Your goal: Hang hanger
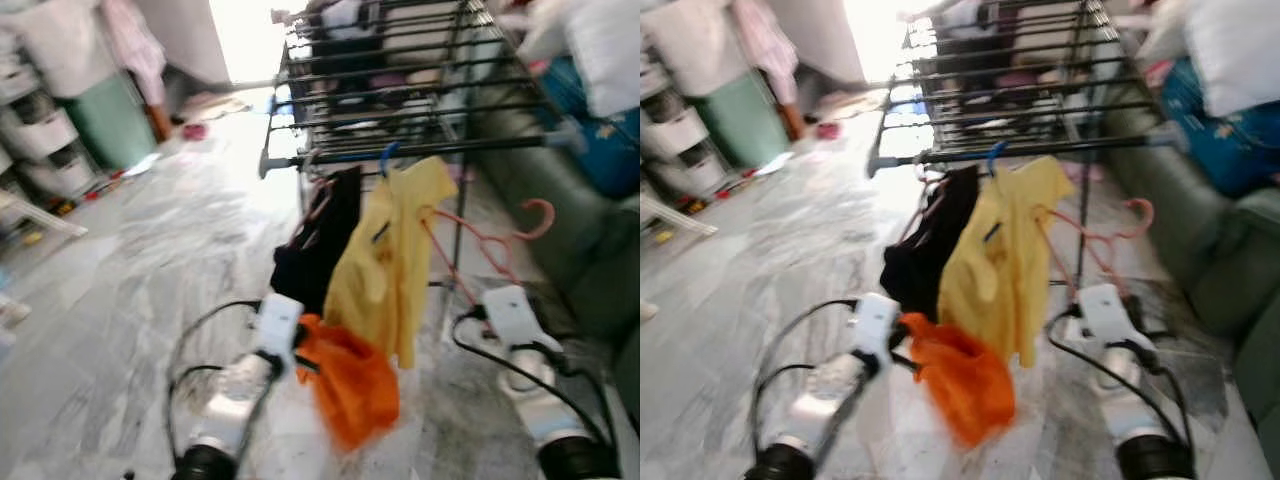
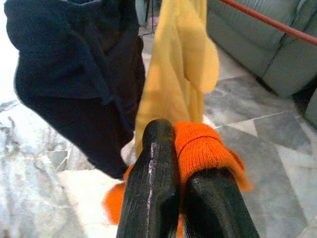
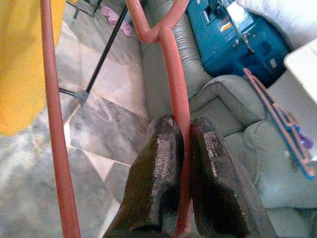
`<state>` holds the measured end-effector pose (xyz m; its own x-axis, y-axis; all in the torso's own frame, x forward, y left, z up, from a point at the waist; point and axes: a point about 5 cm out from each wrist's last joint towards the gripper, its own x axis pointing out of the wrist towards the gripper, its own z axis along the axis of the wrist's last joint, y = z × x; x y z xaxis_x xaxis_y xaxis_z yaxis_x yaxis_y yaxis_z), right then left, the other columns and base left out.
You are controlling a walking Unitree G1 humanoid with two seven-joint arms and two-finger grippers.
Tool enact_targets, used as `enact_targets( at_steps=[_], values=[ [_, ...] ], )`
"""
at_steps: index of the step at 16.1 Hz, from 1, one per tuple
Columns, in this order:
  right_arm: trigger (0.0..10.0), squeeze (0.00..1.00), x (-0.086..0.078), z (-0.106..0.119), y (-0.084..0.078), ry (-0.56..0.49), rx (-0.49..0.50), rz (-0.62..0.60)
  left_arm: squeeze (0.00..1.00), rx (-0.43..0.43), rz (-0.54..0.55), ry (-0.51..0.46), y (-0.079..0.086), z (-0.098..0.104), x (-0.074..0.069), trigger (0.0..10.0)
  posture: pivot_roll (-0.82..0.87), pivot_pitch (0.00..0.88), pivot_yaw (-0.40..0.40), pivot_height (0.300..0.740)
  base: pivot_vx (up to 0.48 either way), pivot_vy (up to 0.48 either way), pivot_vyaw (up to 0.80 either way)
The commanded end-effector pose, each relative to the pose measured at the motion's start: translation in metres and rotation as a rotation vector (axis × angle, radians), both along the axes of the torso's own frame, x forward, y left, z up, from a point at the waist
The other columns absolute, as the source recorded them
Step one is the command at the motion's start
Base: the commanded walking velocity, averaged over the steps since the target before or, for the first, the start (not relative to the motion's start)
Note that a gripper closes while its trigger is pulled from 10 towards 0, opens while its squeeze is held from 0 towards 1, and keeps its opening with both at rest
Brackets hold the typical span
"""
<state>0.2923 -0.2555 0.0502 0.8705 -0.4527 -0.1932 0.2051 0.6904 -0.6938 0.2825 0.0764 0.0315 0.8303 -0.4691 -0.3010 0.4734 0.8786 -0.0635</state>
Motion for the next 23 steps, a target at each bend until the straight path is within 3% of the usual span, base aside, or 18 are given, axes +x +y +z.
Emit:
enact_targets(
  at_steps=[1, 3, 11, 16, 23],
  values=[
    [10.0, 0.00, 0.011, 0.009, 0.003, -0.012, -0.021, 0.016, 0.00, 0.020, 0.027, -0.021, 0.011, 0.003, 0.003, 10.0, -0.14, 0.000, 0.090, 0.740, 0.000, 0.000, 0.00],
    [10.0, 0.00, 0.022, 0.019, -0.009, 0.010, -0.060, 0.006, 0.00, 0.014, 0.019, -0.021, 0.011, 0.003, 0.001, 10.0, -0.14, 0.000, 0.085, 0.740, 0.000, 0.000, 0.00],
    [10.0, 0.00, 0.043, 0.048, -0.024, -0.025, -0.169, 0.014, 0.00, -0.013, 0.009, -0.030, 0.012, 0.008, 0.001, 10.0, -0.13, 0.000, 0.084, 0.740, 0.302, 0.000, 0.00],
    [10.0, 0.00, 0.045, 0.050, -0.026, -0.031, -0.196, 0.020, 0.00, -0.025, -0.011, -0.015, 0.007, 0.005, -0.004, 10.0, -0.13, 0.000, 0.081, 0.740, 0.382, 0.000, 0.00],
    [10.0, 0.00, 0.047, 0.049, -0.025, -0.009, -0.234, 0.049, 0.00, -0.020, -0.017, 0.004, 0.006, 0.002, -0.008, 10.0, -0.13, 0.000, 0.074, 0.740, 0.000, 0.000, 0.00]
  ],
)
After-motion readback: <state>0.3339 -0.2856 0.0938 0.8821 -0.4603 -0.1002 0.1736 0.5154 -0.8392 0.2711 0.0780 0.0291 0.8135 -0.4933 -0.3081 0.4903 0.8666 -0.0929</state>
